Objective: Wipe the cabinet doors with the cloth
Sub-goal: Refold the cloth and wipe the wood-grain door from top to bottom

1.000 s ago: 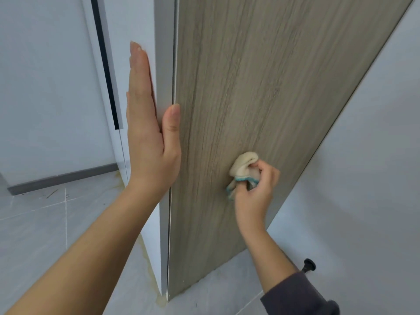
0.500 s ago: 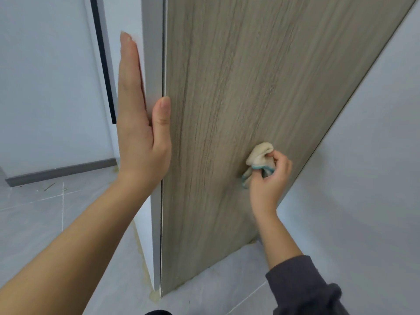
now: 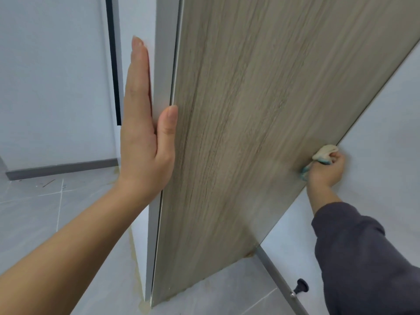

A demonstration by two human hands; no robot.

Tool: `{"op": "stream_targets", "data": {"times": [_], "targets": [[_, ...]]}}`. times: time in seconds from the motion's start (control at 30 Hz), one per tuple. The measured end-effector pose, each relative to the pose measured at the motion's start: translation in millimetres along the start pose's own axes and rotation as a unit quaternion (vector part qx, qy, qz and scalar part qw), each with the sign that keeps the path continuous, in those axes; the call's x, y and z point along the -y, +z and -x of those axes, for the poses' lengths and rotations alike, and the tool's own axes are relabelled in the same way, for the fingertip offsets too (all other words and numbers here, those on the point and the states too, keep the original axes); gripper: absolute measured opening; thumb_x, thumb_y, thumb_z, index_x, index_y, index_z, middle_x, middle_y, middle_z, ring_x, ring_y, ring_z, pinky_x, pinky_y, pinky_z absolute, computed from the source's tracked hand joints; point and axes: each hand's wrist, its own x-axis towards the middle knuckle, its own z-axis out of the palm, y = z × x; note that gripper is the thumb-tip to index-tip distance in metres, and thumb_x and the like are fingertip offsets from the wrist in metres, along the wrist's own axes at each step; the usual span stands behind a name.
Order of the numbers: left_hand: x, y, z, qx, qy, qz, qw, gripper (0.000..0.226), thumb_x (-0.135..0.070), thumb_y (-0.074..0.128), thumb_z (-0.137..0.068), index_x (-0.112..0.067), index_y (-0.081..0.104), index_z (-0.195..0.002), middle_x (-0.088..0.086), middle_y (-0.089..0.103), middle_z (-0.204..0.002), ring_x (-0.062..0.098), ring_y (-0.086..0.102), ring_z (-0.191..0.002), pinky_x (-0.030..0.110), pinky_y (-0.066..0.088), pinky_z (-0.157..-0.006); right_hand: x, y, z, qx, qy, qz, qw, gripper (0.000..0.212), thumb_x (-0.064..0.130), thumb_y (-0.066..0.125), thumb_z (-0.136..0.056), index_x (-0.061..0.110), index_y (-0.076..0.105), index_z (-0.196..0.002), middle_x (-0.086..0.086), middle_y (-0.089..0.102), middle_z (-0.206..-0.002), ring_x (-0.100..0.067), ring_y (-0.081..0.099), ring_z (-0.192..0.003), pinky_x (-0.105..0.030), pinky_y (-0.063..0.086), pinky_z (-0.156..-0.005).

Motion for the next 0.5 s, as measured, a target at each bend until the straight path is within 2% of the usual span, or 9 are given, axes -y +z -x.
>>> {"op": "stream_targets", "data": {"times": [0.1, 0.17, 0.27, 0.37, 0.43, 0.5], "targets": [[0.5, 0.4, -0.4, -0.002, 0.0, 0.009, 1.0, 0.055, 0.001, 0.034, -0.102, 0.016, 0.006, -0.147, 0.029, 0.01, -0.158, 0.036, 0.013, -0.149, 0.056, 0.019, -0.118, -2.0, -1.2, -24.1, 0.016, 0.047, 0.009, 0.999, 0.029, 0.013, 0.047, -0.072, 0.04, 0.046, -0.084, 0.0, 0.061, -0.103, -0.025, 0.062, -0.091, -0.039, 0.051, -0.078], [1.4, 0.4, -0.1, -0.003, -0.002, 0.014, 1.0, 0.056, 0.0, 0.034, -0.101, 0.014, 0.006, -0.148, 0.028, 0.01, -0.159, 0.035, 0.014, -0.149, 0.056, 0.02, -0.118, -3.9, -0.7, -29.2, 0.015, 0.028, 0.036, 0.999, 0.025, 0.013, 0.045, -0.073, 0.036, 0.046, -0.083, 0.0, 0.058, -0.102, -0.022, 0.058, -0.088, -0.04, 0.051, -0.08], [1.2, 0.3, 0.3, -0.003, -0.001, 0.012, 1.0, 0.055, 0.0, 0.034, -0.102, 0.013, 0.006, -0.148, 0.028, 0.011, -0.159, 0.035, 0.014, -0.149, 0.057, 0.021, -0.117, -1.7, 1.2, -28.5, 0.001, 0.038, 0.014, 0.999, 0.024, 0.015, 0.045, -0.077, 0.031, 0.05, -0.093, -0.002, 0.061, -0.104, -0.021, 0.056, -0.086, -0.035, 0.048, -0.076], [-0.2, 0.1, 0.8, -0.003, -0.004, 0.011, 1.0, 0.056, 0.0, 0.035, -0.102, 0.012, 0.006, -0.149, 0.026, 0.011, -0.159, 0.035, 0.016, -0.149, 0.058, 0.022, -0.116, 5.7, 1.8, -15.9, -0.009, 0.05, -0.016, 0.999, 0.027, 0.007, 0.047, -0.081, 0.029, 0.049, -0.097, 0.003, 0.057, -0.103, -0.019, 0.058, -0.091, -0.035, 0.052, -0.083], [-0.5, 0.8, 0.2, -0.005, -0.008, 0.014, 1.0, 0.056, 0.0, 0.035, -0.101, 0.012, 0.007, -0.149, 0.025, 0.011, -0.16, 0.033, 0.015, -0.149, 0.055, 0.02, -0.118, 18.2, 1.2, 3.7, -0.003, 0.016, -0.038, 0.999, 0.032, 0.001, 0.048, -0.078, 0.03, 0.047, -0.09, 0.003, 0.056, -0.1, -0.016, 0.056, -0.089, -0.035, 0.052, -0.084], [-1.0, 1.0, 0.6, -0.005, -0.008, 0.017, 1.0, 0.056, 0.001, 0.035, -0.101, 0.011, 0.007, -0.149, 0.025, 0.011, -0.16, 0.031, 0.013, -0.15, 0.052, 0.017, -0.12, 34.1, -1.3, 29.3, 0.014, -0.059, -0.049, 0.997, 0.035, -0.002, 0.049, -0.073, 0.03, 0.046, -0.086, 0.0, 0.055, -0.099, -0.015, 0.053, -0.087, -0.028, 0.047, -0.077]]}}
